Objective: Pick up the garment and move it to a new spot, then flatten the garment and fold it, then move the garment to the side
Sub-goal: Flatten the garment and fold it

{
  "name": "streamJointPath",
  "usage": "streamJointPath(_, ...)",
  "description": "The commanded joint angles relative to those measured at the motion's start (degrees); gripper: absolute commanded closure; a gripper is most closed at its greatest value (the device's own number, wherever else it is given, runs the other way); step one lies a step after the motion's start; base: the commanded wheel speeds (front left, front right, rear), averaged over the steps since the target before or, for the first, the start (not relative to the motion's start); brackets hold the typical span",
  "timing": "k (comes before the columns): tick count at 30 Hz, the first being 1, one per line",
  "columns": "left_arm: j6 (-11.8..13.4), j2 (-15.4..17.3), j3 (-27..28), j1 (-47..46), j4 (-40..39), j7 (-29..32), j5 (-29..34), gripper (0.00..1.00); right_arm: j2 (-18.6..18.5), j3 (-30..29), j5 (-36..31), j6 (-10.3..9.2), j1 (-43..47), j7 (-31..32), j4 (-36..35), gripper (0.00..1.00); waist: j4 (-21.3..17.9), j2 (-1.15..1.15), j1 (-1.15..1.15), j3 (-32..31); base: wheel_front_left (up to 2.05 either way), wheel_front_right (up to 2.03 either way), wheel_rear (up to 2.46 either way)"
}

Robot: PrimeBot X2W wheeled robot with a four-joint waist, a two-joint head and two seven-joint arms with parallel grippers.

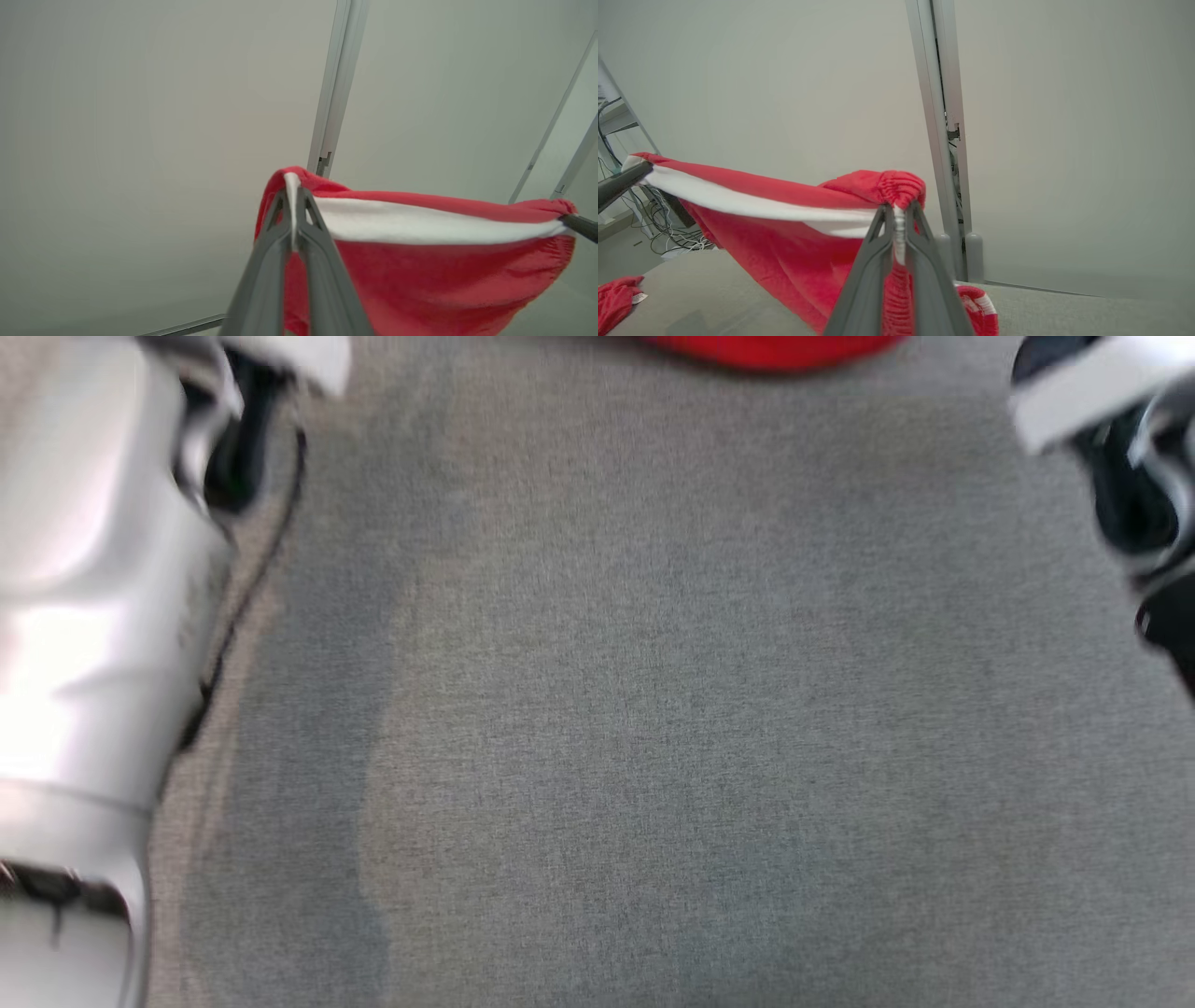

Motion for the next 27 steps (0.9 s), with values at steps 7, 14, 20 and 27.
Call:
streamJointPath(7,2.8,-0.3,2.9,21.1,-11.2,-0.3,0.6,1.0,-2.0,-3.7,-1.7,0.02,19.9,-0.4,-9.0,1.0,0.8,0.0,0.0,-7.2,0.0,0.0,0.0)
streamJointPath(14,5.0,-1.3,5.5,39.9,-18.2,-0.3,0.8,1.0,-2.9,-4.2,-3.9,0.02,35.8,-0.4,-14.2,1.0,1.0,0.0,0.0,-12.0,0.0,0.0,0.0)
streamJointPath(20,5.3,-1.5,6.9,53.0,-20.8,-0.4,0.5,1.0,-2.5,-4.3,-4.9,0.02,46.0,-0.4,-16.2,1.0,1.1,0.0,0.0,-16.0,0.0,0.0,0.0)
streamJointPath(27,5.5,-1.9,8.5,62.0,-21.5,-0.4,0.6,1.0,-2.6,-4.1,-6.2,0.01,55.9,-0.4,-17.8,1.0,1.7,0.0,0.0,-19.5,0.0,0.0,0.0)
